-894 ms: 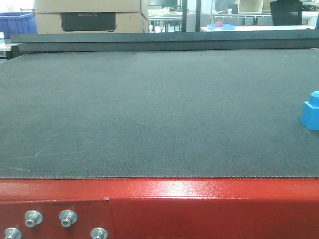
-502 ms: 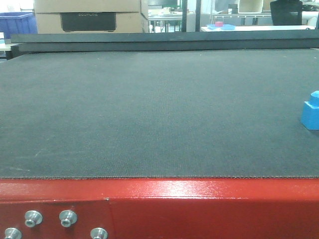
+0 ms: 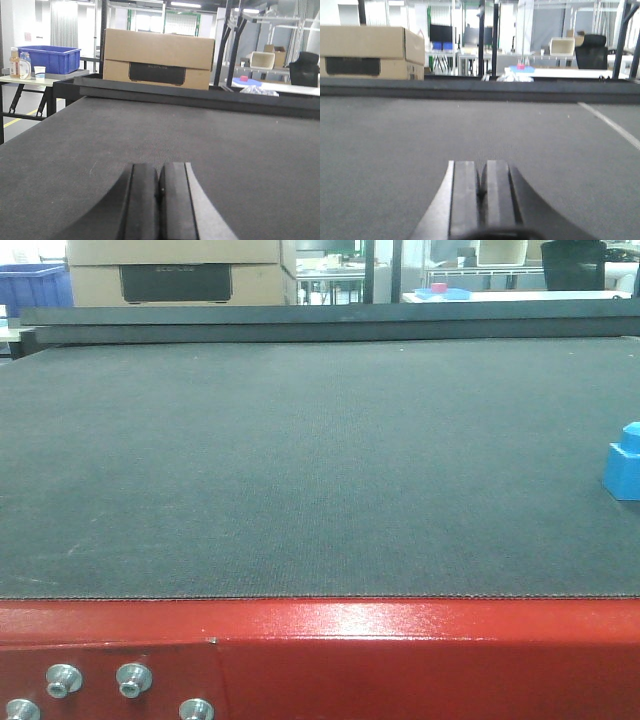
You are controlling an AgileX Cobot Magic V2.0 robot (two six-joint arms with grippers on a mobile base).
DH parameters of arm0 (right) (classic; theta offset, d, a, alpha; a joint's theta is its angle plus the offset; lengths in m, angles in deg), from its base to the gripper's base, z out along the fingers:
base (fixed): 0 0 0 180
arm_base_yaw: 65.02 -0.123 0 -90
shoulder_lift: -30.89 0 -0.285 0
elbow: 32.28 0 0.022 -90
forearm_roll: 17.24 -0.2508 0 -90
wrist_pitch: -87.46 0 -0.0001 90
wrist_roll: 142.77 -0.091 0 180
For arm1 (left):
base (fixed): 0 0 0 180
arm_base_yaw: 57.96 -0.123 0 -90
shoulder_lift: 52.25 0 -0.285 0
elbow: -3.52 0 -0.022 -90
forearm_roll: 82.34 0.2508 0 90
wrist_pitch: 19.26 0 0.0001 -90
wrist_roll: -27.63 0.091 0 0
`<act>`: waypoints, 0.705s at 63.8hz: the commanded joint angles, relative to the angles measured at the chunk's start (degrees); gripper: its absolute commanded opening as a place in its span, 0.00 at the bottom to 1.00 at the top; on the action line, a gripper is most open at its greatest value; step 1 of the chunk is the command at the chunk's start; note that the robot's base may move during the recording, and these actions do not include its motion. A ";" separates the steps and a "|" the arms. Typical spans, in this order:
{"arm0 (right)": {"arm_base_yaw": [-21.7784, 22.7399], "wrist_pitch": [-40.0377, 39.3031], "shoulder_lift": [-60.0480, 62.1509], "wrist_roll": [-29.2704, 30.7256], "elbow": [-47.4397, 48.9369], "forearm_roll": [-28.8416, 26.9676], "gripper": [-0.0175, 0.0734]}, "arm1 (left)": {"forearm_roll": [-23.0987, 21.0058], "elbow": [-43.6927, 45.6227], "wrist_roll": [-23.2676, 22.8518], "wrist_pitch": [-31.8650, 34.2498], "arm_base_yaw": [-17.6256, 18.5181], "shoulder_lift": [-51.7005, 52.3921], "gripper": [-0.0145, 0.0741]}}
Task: Grab block from conveyor and place in blue bin
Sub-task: 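Lower both grippers toward the blue and green blocks on the belt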
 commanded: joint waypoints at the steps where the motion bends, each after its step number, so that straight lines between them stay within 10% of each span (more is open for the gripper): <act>1: 0.20 -1.84 0.20 0.18 2.68 -0.14 0.01 | -1.29 2.69 -0.73 0.73 0.18 0.28 0.04; 22: 0.20 27.75 -7.03 0.18 31.60 -0.14 0.05 | 2.72 33.07 -0.73 -28.10 0.18 -8.17 0.14; 45: 0.20 32.43 -24.28 0.18 39.83 -0.14 0.81 | 3.10 48.96 -0.73 -42.54 2.11 -27.73 0.74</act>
